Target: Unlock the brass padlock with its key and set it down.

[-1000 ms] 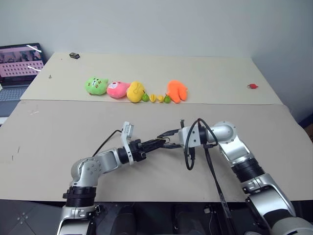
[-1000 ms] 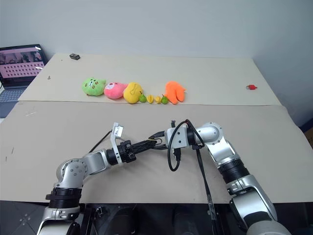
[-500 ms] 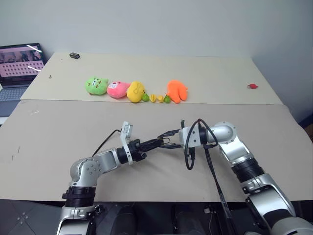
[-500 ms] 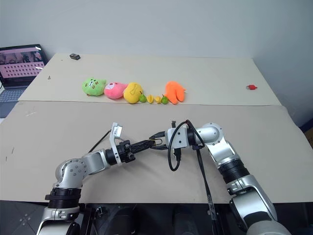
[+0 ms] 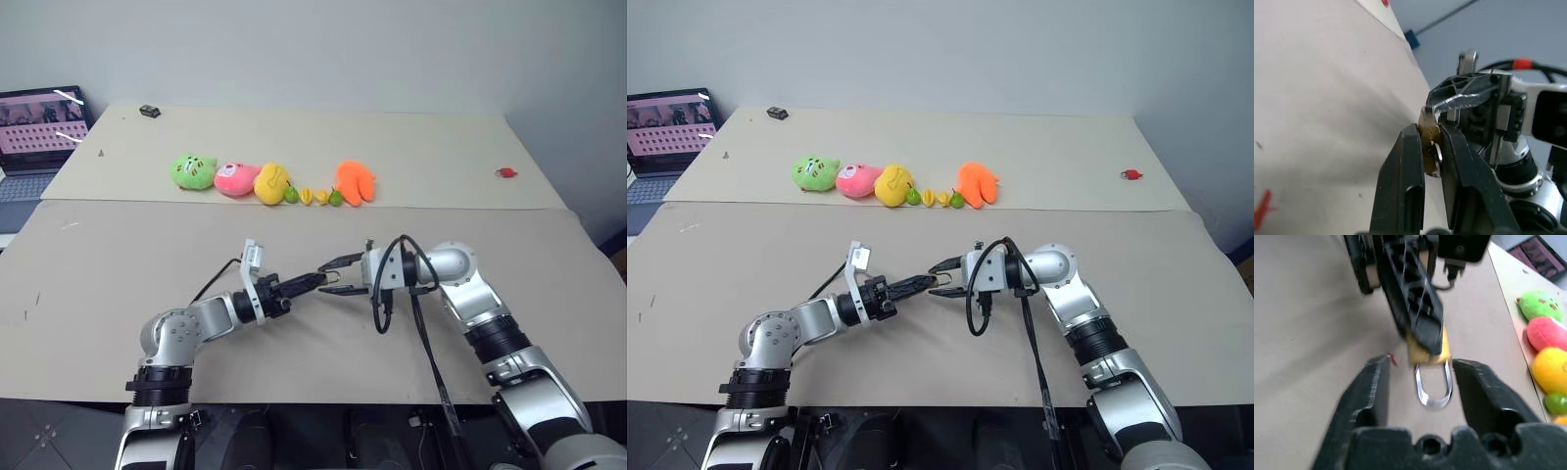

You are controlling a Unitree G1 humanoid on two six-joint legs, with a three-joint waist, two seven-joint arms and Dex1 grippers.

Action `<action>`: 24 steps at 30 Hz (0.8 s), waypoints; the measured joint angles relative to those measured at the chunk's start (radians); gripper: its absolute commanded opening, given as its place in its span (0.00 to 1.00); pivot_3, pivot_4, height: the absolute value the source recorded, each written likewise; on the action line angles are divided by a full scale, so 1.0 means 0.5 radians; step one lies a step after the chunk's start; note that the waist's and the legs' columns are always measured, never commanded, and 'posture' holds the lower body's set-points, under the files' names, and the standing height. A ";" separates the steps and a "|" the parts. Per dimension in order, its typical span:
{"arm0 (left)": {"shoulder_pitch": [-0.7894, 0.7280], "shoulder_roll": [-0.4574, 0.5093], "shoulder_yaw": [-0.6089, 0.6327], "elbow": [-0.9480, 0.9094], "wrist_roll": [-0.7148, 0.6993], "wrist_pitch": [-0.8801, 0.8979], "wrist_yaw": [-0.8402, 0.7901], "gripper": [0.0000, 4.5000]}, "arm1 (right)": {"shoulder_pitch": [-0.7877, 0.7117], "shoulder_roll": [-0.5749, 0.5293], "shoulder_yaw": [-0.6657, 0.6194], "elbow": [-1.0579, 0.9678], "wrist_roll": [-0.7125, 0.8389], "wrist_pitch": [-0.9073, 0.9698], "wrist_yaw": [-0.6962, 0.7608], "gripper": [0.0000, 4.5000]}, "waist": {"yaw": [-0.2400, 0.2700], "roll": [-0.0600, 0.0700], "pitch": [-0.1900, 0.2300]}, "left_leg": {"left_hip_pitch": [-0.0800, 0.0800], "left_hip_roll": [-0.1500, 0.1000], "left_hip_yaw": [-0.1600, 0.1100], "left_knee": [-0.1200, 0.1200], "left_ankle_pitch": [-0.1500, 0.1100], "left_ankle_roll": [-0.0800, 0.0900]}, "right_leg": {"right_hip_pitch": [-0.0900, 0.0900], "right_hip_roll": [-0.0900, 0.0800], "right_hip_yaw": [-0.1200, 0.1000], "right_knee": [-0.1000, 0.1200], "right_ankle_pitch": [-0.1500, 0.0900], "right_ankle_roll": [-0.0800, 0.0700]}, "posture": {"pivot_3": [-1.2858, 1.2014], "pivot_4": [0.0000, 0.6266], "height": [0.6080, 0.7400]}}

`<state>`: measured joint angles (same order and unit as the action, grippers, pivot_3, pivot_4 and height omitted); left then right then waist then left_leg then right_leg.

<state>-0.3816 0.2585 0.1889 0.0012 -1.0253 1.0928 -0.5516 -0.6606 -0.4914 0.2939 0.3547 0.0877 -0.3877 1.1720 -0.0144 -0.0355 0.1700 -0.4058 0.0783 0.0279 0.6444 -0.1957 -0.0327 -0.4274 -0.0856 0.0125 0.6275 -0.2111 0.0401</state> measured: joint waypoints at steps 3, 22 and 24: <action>0.000 -0.017 0.005 0.002 0.000 0.005 0.006 0.01 | -0.007 0.013 -0.001 0.034 -0.052 0.045 -0.070 0.99 | 0.000 0.000 0.000 | 0.000 0.000 0.000 0.000 0.000 0.000 | 0.000 0.000 0.000 0.000 0.000 0.000 | 0.52 0.24 0.86; 0.027 0.112 -0.079 -0.076 0.049 -0.009 -0.194 0.01 | 0.106 -0.173 -0.301 -0.312 0.500 1.312 0.228 0.14 | 0.004 0.000 0.001 | -0.001 -0.001 -0.001 0.000 0.000 0.000 | 0.000 0.000 0.001 -0.001 -0.001 0.000 | 0.52 0.24 0.86; 0.023 0.096 -0.079 -0.061 0.054 -0.013 -0.194 0.01 | 0.174 -0.172 -0.289 -0.453 0.523 1.407 0.228 0.01 | 0.006 0.000 0.001 | -0.003 -0.002 -0.001 0.000 0.000 0.000 | 0.000 0.000 0.001 -0.001 -0.001 0.000 | 0.52 0.24 0.86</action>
<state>-0.3700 0.3067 0.1495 -0.0293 -0.9981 1.0862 -0.6484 -0.5735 -0.5773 0.1495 0.1280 0.3490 0.3160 1.2859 -0.0115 -0.0355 0.1703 -0.4072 0.0775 0.0277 0.6442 -0.1957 -0.0327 -0.4275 -0.0856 0.0130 0.6269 -0.2115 0.0402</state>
